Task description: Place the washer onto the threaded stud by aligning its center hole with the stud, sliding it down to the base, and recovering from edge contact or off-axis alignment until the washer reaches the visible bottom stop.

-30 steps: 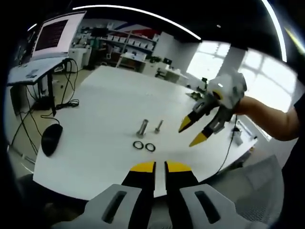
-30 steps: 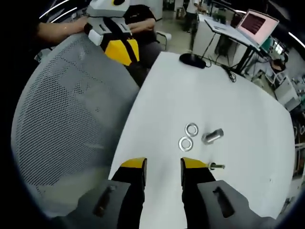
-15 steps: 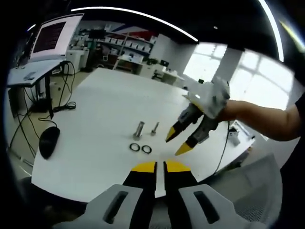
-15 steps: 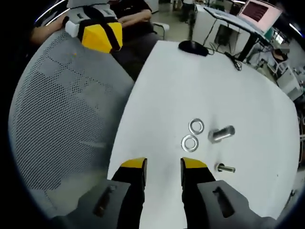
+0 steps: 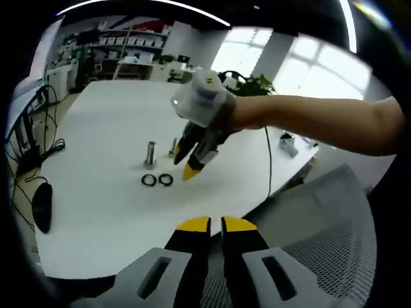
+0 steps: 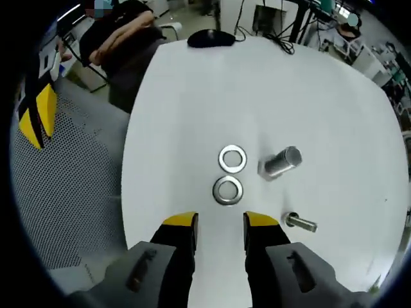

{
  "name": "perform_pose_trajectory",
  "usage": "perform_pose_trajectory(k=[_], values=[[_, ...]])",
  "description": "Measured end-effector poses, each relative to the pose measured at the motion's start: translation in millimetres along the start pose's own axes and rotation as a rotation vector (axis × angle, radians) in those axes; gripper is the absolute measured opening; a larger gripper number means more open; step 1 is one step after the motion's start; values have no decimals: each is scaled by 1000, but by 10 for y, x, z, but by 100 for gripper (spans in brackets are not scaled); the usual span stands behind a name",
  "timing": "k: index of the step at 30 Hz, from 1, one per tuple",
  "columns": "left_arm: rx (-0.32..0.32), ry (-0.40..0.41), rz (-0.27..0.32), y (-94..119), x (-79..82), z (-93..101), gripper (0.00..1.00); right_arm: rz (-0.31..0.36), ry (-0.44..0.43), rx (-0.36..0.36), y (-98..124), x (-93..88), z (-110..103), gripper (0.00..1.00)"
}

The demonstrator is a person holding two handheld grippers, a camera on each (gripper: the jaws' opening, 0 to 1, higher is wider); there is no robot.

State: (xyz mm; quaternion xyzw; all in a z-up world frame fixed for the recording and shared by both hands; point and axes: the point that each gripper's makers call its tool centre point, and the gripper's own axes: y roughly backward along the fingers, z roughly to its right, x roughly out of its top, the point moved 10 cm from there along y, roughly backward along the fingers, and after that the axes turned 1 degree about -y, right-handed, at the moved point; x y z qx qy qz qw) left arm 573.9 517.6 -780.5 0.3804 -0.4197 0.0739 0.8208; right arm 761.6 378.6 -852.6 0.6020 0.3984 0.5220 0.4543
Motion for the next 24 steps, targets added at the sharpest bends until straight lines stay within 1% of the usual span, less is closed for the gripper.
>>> perform_pose_trajectory(k=[2,3,4,6,7,9,10,11,13,15,17,19,20,22,24], values=[[-29,-19,-25,-20,-6,28,5,-7,-10,-3,-36,7,23,31],[-61,-27,-54,-32,-19,54,5,-7,-19,-4,-53,15,43,31],[-76,-24,-75,-41,-31,67,5,-3,-27,-2,-69,23,57,31],[-88,-25,-104,-66,-39,80,5,3,-53,7,-117,40,94,31],[-89,-32,-110,-78,-37,88,5,5,-60,5,-137,46,107,31],[-104,-54,-144,-105,-42,109,7,3,-70,2,-175,56,122,31],[-146,-70,-167,-115,-52,133,9,4,-69,1,-191,66,117,32],[-160,-76,-184,-122,-57,141,9,4,-68,-1,-205,72,117,32],[-151,-84,-231,-140,-76,127,9,-10,-59,-2,-222,76,120,33],[-166,-95,-242,-173,-66,140,10,0,-79,2,-229,92,110,33],[-165,-96,-243,-171,-62,144,11,1,-73,16,-261,108,79,33],[-181,-93,-248,-180,-60,144,13,-23,-50,21,-293,108,59,33],[-195,-96,-255,-193,-60,150,13,-24,-29,5,-277,121,70,32],[-200,-99,-259,-197,-59,157,13,-23,-39,8,-282,127,75,32],[-204,-110,-256,-198,-55,159,13,-24,-37,-5,-289,129,78,30]])
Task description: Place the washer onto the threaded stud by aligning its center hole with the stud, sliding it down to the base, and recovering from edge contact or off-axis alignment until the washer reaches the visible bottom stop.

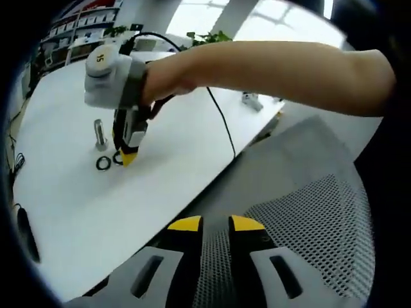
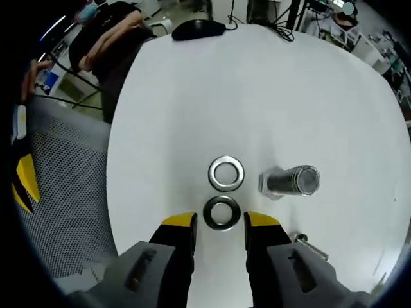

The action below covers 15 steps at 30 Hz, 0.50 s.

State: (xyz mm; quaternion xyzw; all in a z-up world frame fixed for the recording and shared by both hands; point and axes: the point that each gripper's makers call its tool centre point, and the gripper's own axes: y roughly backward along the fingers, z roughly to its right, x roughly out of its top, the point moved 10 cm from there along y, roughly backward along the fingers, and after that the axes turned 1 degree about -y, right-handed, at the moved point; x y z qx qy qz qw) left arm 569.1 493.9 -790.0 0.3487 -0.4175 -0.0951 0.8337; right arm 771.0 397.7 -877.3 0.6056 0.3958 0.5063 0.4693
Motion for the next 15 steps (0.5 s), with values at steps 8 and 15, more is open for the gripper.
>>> perform_pose_trajectory(k=[8,15], values=[[-21,-17,31,-1,38,13,13,-24,53,-40,-2,19,-9,24],[-22,-36,43,-2,63,13,12,6,25,-19,110,-40,-7,23]])
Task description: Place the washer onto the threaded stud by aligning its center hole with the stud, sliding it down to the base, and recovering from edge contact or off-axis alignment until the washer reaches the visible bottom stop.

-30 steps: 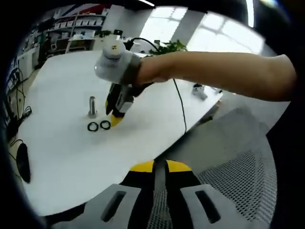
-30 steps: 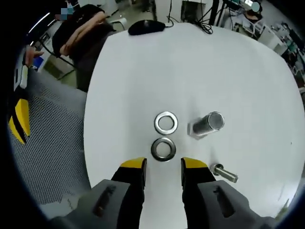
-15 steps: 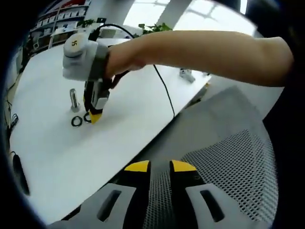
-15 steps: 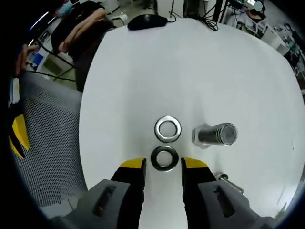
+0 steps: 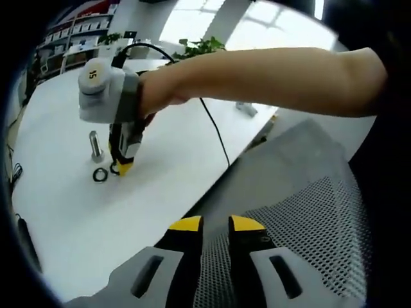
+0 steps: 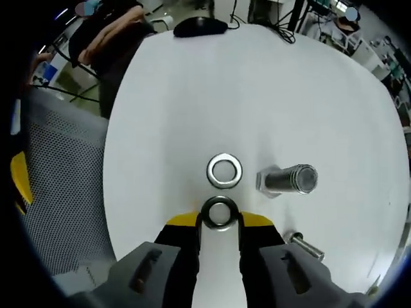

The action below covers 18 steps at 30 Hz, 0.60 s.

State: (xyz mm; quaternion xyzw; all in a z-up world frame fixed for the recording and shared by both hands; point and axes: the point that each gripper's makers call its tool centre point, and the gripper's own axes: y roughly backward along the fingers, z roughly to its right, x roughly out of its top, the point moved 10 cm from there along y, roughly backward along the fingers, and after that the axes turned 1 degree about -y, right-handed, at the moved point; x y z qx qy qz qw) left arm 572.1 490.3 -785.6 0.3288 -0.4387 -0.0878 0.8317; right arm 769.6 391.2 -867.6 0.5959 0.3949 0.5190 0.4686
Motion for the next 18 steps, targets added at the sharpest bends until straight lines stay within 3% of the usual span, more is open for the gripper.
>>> perform_pose_trajectory(k=[6,10,15,18], values=[[4,8,10,13,-5,-8,10,19,-9,51,234,29,14,23],[11,12,20,19,-3,-12,11,12,13,47,361,66,39,23],[68,-2,78,47,37,-49,24,9,37,37,542,138,94,23],[65,4,78,45,36,-50,24,-2,65,20,628,191,136,23]])
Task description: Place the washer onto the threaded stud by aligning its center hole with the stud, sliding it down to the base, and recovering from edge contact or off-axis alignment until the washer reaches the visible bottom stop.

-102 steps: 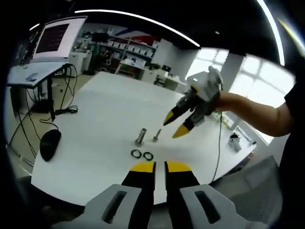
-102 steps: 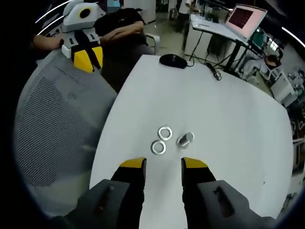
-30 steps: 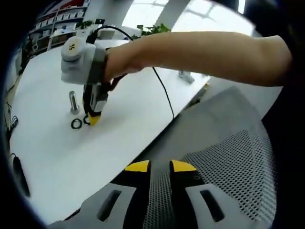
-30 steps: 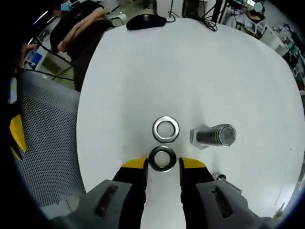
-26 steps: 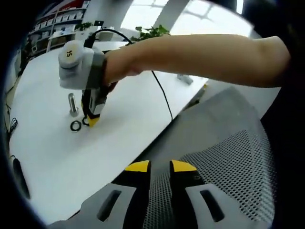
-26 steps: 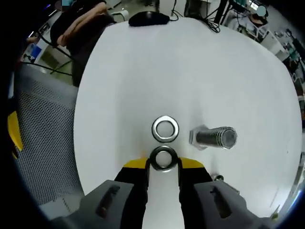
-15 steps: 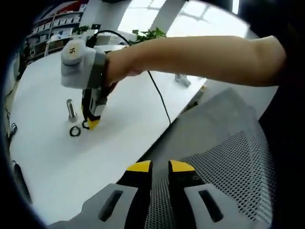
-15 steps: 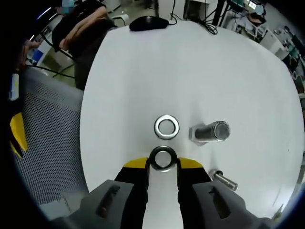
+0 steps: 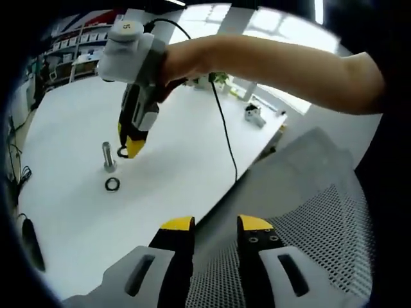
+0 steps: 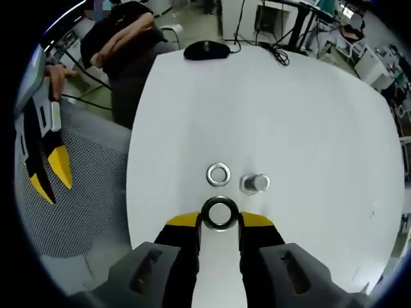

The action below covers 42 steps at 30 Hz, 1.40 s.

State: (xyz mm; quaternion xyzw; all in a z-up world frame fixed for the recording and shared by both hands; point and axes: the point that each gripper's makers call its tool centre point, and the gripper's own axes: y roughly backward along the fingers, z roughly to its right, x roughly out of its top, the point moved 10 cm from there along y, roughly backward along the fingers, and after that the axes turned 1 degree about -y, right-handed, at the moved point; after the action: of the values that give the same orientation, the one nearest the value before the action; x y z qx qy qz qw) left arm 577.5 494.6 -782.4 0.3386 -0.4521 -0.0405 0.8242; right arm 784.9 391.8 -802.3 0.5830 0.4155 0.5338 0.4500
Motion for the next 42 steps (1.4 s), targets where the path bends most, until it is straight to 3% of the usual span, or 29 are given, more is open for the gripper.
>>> perform_pose_trajectory(k=[13,19,42], values=[[-15,20,-19,-15,-13,10,22,-30,67,-28,123,169,191,23],[-17,22,-33,-22,-24,11,22,-29,57,-41,12,206,298,23],[-23,42,-39,-28,-28,8,22,-67,71,-16,-237,306,374,23]])
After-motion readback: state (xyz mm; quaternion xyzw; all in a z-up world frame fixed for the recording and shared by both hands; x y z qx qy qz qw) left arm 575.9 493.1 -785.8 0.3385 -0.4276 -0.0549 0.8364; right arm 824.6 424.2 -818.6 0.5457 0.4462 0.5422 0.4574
